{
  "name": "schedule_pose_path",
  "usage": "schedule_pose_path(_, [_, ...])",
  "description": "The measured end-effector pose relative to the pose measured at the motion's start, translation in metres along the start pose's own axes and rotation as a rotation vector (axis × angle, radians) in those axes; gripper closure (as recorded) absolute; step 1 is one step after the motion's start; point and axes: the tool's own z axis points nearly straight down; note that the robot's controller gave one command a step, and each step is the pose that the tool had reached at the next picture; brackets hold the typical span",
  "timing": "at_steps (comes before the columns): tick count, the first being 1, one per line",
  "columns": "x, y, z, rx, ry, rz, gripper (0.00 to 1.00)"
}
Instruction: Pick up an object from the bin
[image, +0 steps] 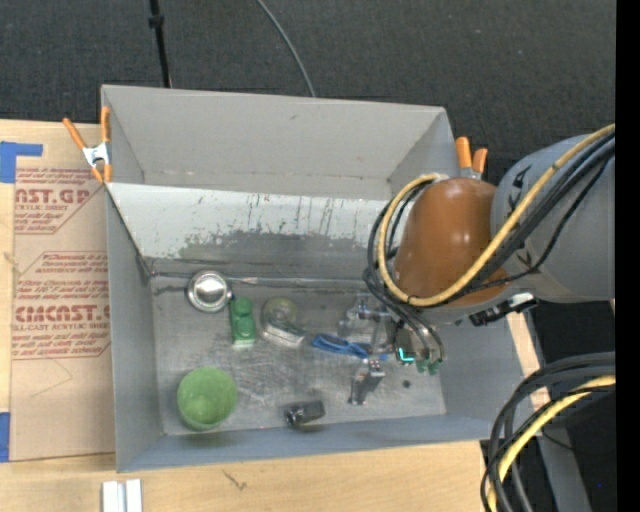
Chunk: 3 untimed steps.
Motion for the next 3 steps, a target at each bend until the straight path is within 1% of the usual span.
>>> schedule_pose_path(1, [-0.046, -0.025, 0.068, 0.001, -0.013, -0.208, 0.00])
schedule_pose_path(2, [-0.049, -0.025, 0.063, 0.003, -0.023, -0.208, 1.00])
schedule_pose_path(3, [-0.036, -0.058, -0.082, 0.003, -0.018, -0.182, 1.00])
